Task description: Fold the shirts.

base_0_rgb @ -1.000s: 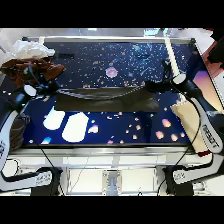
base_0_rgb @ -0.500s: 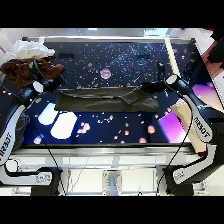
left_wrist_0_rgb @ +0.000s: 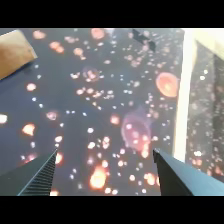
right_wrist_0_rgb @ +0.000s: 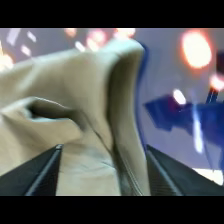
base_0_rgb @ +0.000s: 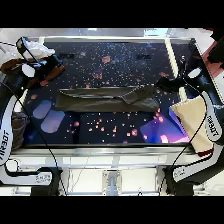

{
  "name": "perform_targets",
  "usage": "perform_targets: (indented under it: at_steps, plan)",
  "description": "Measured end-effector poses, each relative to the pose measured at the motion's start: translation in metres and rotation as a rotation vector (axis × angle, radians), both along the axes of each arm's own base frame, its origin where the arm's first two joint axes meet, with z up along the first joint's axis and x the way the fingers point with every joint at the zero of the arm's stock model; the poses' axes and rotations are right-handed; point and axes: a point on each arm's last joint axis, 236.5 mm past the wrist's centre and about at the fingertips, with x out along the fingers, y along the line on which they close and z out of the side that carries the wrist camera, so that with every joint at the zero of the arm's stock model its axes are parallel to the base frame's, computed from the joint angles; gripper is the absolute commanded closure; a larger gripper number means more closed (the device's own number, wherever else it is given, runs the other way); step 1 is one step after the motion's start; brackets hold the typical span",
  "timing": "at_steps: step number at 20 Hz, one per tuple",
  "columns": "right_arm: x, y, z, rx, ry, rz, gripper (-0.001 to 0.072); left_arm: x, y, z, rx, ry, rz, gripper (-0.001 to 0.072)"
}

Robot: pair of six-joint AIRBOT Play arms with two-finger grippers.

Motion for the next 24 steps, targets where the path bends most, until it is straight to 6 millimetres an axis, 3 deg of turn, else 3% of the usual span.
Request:
perform_targets:
  at_steps: [1, 2, 6, 11, 12, 14, 15, 18, 20, 24]
  plan:
    - [-0.003, -0.002, -0.007, 0.021, 0.028, -0.006, 0.0095, 0.001, -0.004, 0.004, 0.003, -0.010, -0.015, 0.0162]
    - [-0.005, -0.001, -0.014, 0.042, 0.046, -0.004, 0.0095, 0.001, -0.008, 0.007, 0.015, -0.022, -0.037, 0.0206]
    - [-0.004, 0.010, -0.041, 0.139, 0.081, 0.009, 0.0095, 0.000, -0.045, 0.014, 0.116, -0.068, -0.181, 0.0210]
    - [0.001, 0.032, -0.061, 0.271, 0.093, 0.013, 0.0096, -0.014, -0.119, 0.015, 0.256, -0.126, -0.406, 0.0251]
    - [0.002, 0.036, -0.064, 0.284, 0.090, 0.019, 0.0101, -0.018, -0.133, 0.015, 0.278, -0.136, -0.446, 0.0311]
    - [0.003, 0.046, -0.066, 0.299, 0.084, 0.041, 0.0120, -0.026, -0.160, 0.012, 0.318, -0.155, -0.520, 0.0664]
    - [0.003, 0.051, -0.067, 0.302, 0.082, 0.053, 0.0215, -0.029, -0.170, 0.010, 0.333, -0.159, -0.547, 0.0696]
    - [-0.003, 0.066, -0.073, 0.295, 0.093, 0.111, 0.0657, -0.034, -0.190, -0.003, 0.367, -0.156, -0.607, 0.0697]
    - [-0.007, 0.078, -0.068, 0.322, 0.086, 0.154, 0.0686, -0.034, -0.198, -0.015, 0.369, -0.138, -0.624, 0.0698]
    - [-0.008, 0.098, -0.025, 0.407, 0.015, 0.229, 0.0687, -0.035, -0.206, -0.055, 0.292, -0.027, -0.611, 0.0700]
